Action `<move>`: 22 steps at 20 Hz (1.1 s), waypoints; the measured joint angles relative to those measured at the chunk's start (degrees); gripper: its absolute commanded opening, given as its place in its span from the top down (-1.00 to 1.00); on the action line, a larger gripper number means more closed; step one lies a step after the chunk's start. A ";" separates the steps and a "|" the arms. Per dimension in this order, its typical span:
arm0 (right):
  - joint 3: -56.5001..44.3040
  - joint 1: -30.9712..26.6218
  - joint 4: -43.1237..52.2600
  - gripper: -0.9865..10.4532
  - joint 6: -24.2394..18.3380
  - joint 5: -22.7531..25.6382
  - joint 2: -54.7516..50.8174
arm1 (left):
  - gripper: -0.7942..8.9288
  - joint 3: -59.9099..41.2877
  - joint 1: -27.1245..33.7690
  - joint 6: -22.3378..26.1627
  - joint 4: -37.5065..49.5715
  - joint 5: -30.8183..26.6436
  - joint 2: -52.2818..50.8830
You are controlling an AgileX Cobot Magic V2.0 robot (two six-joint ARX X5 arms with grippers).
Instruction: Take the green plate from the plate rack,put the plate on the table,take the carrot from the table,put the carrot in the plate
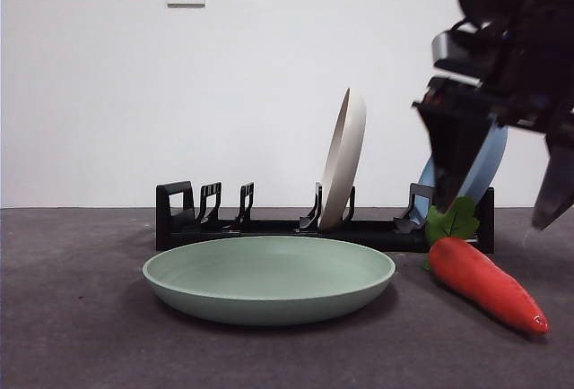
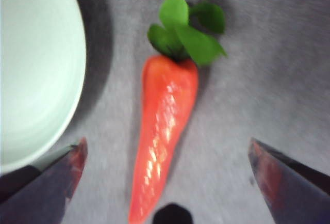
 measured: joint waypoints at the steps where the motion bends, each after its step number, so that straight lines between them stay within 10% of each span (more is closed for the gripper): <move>1: 0.00 0.28 1.01 -0.10 0.70 0.00 1.25 | 0.18 0.00 0.00 -0.42 -0.39 0.00 -0.04; 18: 0.00 2.58 5.44 0.20 5.68 3.21 8.63 | 0.18 0.00 0.00 -1.01 -0.74 0.00 0.00; 22: 0.00 3.28 6.14 0.56 6.38 3.19 9.44 | 0.18 0.00 0.00 -1.01 -0.52 0.00 0.00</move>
